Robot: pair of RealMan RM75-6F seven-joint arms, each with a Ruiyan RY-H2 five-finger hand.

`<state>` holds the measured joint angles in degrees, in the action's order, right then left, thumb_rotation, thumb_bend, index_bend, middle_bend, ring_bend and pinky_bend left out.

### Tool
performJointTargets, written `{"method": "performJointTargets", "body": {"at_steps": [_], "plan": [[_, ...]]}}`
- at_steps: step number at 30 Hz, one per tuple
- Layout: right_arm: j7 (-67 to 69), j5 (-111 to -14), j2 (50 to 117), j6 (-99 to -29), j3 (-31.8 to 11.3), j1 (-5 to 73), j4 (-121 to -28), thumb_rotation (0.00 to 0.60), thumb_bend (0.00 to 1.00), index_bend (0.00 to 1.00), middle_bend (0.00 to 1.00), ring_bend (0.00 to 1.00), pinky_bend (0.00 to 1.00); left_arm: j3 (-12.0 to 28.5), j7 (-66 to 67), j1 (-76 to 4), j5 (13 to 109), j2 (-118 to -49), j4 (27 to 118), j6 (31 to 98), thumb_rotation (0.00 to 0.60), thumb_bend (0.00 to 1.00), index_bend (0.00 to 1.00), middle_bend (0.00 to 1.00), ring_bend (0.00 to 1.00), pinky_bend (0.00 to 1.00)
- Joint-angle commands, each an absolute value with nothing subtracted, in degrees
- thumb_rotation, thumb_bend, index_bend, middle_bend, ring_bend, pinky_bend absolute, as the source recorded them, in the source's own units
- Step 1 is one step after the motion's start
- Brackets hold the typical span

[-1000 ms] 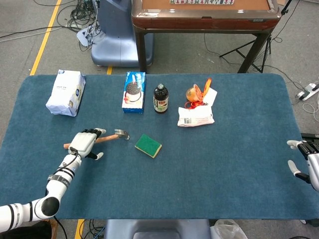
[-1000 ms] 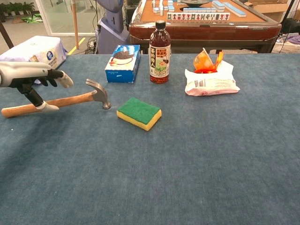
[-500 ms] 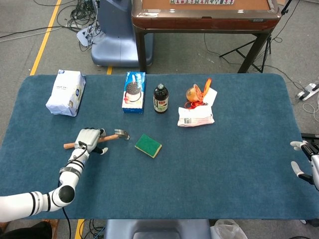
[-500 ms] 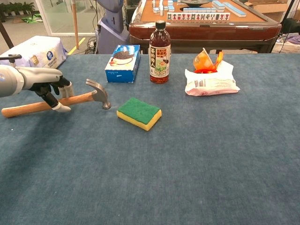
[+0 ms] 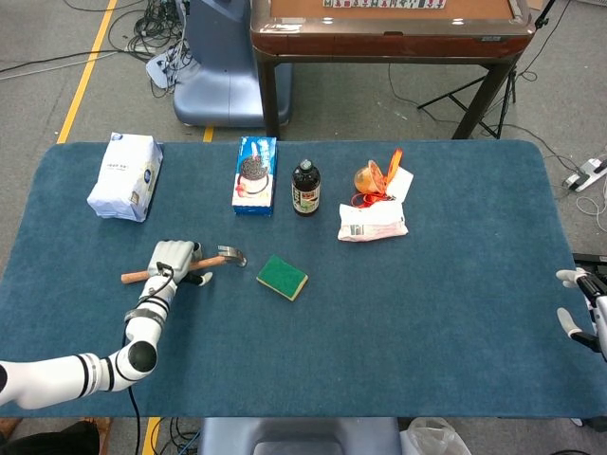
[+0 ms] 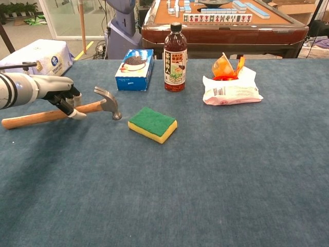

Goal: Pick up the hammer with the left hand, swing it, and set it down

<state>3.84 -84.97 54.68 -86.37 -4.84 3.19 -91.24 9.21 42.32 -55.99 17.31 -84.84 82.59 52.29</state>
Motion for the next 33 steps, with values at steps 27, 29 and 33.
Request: {"method": "performJointTargets", "body": {"at_steps": [27,29,33], "plan": [[3.3,-84.7,54.6,-86.2,-4.9,3.0,-91.8,0.6,0.32,0.32,0.39,0.31,0.38,7.5,41.1,-56.6,18.3,-84.8,82.4,51.5,0.486,0.4,0.43,0.46,0.35,0.22],[3.1,-84.6,54.6,-86.2,-4.9,2.9,-91.9,0.6,0.32,0.32,0.39,0.31,0.38,7.2,41.2,-56.7,18.3,-84.7,82.4,51.3,0.488,0.43,0.43,0.46,0.35,0.22],[2.9,-84.5,54.5,-86.2,-4.9,2.9,-92.2,0.6,0.32,0.32,0.39,0.31,0.37,6.9,41.2,-56.8,18.1,-84.6,82.2,51.1,0.506,0.47,0.43,0.46,0.35,0.23]]}}
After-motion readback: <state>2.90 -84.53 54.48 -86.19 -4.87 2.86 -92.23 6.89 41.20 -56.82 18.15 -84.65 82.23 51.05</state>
